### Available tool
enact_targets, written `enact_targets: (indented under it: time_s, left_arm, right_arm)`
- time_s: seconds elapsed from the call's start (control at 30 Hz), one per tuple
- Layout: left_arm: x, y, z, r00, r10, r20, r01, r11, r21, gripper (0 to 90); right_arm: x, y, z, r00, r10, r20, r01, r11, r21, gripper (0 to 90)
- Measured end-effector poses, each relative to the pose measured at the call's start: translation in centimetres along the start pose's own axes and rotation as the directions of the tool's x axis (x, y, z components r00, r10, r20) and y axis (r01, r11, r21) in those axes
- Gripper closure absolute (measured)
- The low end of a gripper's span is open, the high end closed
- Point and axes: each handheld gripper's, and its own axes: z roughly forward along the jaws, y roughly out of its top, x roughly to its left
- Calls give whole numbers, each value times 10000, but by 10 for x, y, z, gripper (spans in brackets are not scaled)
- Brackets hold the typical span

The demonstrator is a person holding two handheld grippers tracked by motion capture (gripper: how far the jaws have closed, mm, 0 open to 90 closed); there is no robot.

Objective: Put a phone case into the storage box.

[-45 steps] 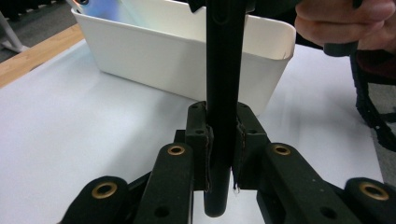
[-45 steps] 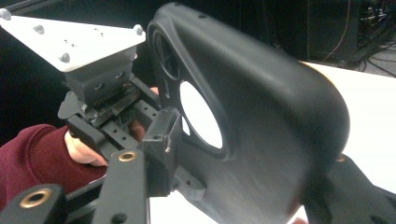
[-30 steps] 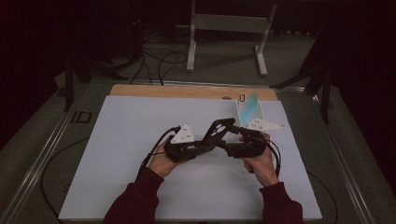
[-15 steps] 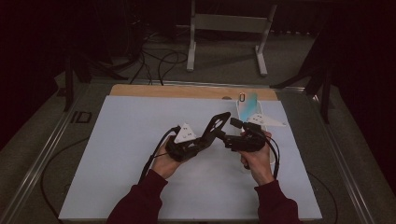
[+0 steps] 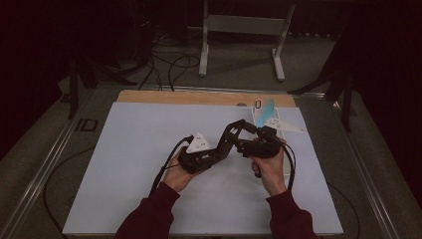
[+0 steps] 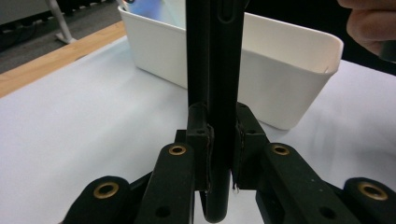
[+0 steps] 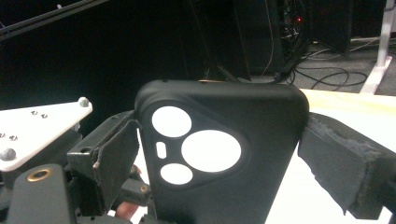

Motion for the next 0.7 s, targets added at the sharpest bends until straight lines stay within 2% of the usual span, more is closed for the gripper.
enact_targets:
  time_s: [0.37, 0.47, 0.7]
  left_arm:
    - [-4, 1, 1, 9975, -110, 698, 127, 9996, -242, 808]
    - [-6, 1, 1, 9971, 34, 756, -16, 9997, -237, 808]
    - [-5, 1, 1, 9976, 40, 693, -26, 9998, -209, 807]
  right_arm:
    - [2, 0, 3, 9999, -119, 45, 120, 9996, -270, 109]
    - [4, 0, 4, 9996, -251, 133, 255, 9991, -325, 108]
    - [6, 0, 3, 9991, -327, 258, 335, 9989, -328, 129]
